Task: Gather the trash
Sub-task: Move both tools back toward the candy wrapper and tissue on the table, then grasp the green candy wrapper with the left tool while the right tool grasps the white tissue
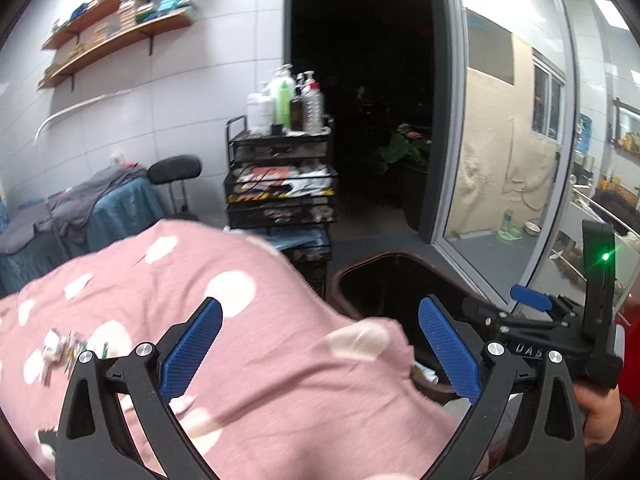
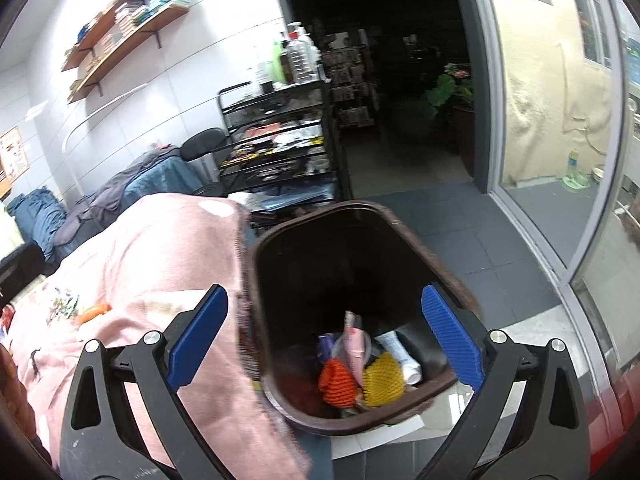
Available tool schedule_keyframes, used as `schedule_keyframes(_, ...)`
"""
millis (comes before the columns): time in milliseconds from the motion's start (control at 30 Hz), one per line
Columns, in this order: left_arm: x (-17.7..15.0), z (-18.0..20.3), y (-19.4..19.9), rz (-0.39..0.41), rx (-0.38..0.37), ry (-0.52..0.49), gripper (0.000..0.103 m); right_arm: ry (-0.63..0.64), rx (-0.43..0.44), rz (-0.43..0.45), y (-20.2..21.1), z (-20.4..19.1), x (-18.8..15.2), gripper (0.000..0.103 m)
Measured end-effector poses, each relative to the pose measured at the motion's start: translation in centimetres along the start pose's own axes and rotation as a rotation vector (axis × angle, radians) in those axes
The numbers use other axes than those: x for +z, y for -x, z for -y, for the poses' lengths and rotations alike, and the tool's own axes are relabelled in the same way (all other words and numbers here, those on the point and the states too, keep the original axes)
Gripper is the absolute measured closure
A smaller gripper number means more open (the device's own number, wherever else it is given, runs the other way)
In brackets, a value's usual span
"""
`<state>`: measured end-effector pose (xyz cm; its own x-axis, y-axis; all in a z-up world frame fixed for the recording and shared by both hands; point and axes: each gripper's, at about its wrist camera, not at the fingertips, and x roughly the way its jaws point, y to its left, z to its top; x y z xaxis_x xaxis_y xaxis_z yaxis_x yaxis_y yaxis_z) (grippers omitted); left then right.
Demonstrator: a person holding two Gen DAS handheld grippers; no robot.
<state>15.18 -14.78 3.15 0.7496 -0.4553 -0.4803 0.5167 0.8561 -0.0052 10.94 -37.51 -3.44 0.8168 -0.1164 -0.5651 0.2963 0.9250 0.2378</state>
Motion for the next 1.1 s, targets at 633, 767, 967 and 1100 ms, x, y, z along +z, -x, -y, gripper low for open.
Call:
schedule_keyframes(633, -7.5, -14.9, 4.3, -0.153, 0.265, 0.245, 0.006, 0.292, 0.317, -0.147, -3.1, -14.7, -1.0, 0.006)
schedule_keyframes(767, -8.3, -18.3, 5.2, -0.164, 0.285, 0.333, 0.014, 0.369, 0.371, -0.189, -3.9, -18.2, -1.6, 0.006)
schedule_keyframes(967, -8.8, -21.0, 4.9, -0.197, 0.300, 0.374, 0.024, 0.488, 0.434, -0.281, -5.7, -23.6, -2.8, 0.006)
schedule_keyframes(1100, -8.9, -22.0, 4.0, -0.221, 0.283, 0.386, 0.027, 0.585, 0.449, -0.348, -7.0, -27.2, -3.9, 0.006)
